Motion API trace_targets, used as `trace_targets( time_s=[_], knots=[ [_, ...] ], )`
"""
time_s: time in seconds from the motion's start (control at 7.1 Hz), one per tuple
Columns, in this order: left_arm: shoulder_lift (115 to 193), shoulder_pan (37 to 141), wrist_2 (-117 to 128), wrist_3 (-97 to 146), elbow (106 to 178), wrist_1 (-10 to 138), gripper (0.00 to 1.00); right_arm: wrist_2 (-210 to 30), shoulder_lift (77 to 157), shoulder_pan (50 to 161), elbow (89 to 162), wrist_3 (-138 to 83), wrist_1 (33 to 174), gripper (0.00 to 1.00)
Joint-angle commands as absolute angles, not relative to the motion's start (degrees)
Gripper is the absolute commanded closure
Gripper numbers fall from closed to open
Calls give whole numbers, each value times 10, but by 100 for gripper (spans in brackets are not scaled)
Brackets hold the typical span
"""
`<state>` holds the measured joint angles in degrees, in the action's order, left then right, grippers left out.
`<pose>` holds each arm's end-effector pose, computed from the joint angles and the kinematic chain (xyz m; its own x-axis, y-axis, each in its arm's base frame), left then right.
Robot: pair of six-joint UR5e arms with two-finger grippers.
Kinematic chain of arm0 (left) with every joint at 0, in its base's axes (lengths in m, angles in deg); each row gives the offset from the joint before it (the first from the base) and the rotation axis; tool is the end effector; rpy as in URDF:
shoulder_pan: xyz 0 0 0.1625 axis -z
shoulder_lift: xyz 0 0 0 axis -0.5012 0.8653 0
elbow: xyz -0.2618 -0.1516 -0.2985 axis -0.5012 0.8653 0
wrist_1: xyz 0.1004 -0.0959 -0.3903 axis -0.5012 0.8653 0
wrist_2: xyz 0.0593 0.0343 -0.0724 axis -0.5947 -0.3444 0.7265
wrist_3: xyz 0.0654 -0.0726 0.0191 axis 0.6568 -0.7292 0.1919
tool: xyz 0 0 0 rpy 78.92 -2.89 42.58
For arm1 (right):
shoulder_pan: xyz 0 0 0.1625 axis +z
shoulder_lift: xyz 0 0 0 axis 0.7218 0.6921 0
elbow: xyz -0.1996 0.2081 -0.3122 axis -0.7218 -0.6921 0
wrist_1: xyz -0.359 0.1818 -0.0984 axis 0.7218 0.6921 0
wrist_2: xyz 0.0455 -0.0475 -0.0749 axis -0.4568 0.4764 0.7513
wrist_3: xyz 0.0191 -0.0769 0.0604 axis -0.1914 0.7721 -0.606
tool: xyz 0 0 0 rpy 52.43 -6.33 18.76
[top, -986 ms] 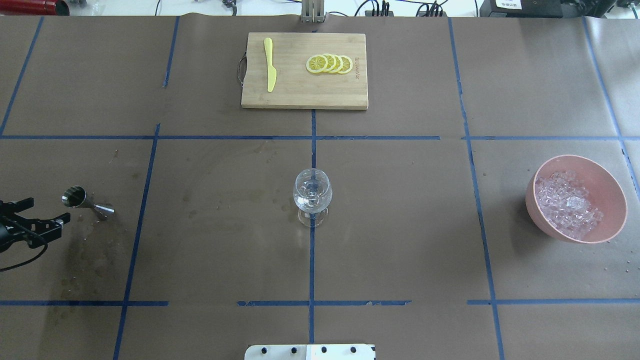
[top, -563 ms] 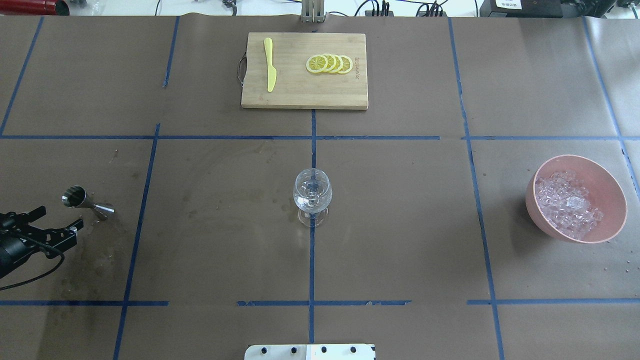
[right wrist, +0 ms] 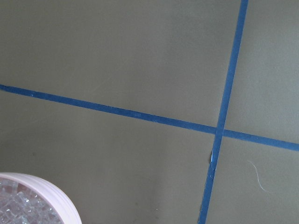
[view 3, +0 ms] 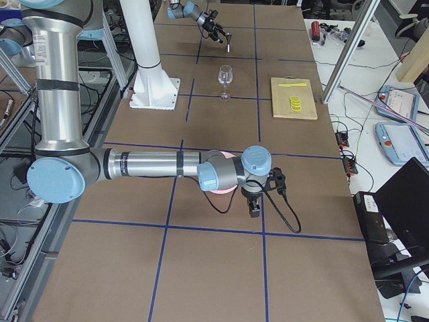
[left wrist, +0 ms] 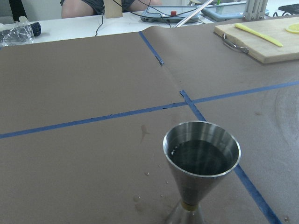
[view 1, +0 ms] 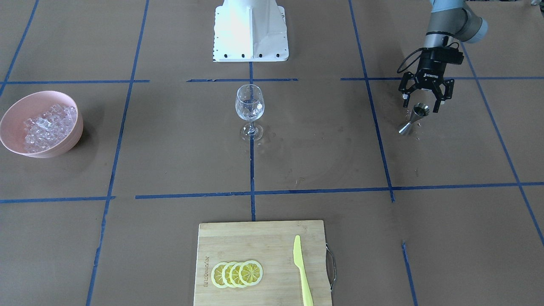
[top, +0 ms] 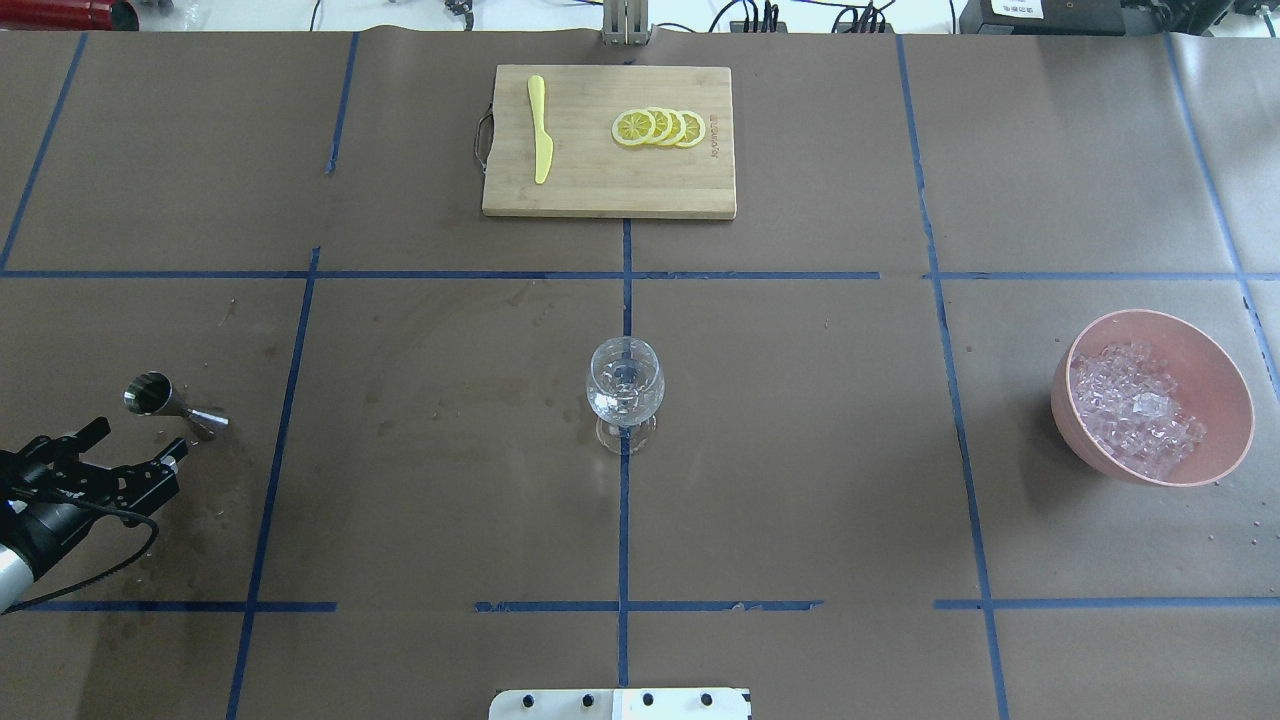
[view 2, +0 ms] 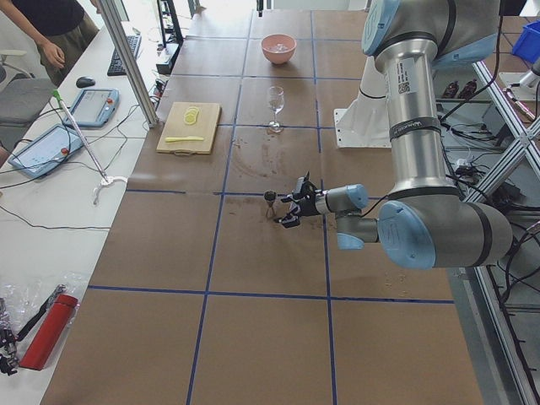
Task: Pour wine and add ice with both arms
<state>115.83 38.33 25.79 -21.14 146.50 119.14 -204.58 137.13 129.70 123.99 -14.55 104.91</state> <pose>0.3105 -0.2545 0.5878 0.7054 0.2313 -0.6700 0.4945 0.5165 0.6990 0.0018 -0.5090 0.6202 0.6518 -0.1885 0.7346 0.0727 0.9797 0.1869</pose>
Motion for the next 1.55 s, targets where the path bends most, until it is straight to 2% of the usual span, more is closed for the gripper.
trace_targets(
  time_s=[0.0, 0.42, 0.7, 0.85, 1.41],
  knots=[
    [1203, 370, 185, -216, 1424, 1193, 1, -2046, 1374, 1297, 1241, -146, 1048, 0],
    [1229, 370, 89, -217, 1390, 1199, 1, -2046, 1372, 1297, 1241, -146, 1048, 0],
    [1276, 369, 51, -217, 1340, 1213, 1, -2046, 1372, 1297, 1240, -146, 1048, 0],
    [1292, 369, 48, -217, 1331, 1213, 5, -2046, 1372, 1297, 1240, -146, 1048, 0],
    [1292, 370, 49, -216, 1317, 1214, 45, -2046, 1372, 1297, 1240, -146, 1048, 0]
  ],
)
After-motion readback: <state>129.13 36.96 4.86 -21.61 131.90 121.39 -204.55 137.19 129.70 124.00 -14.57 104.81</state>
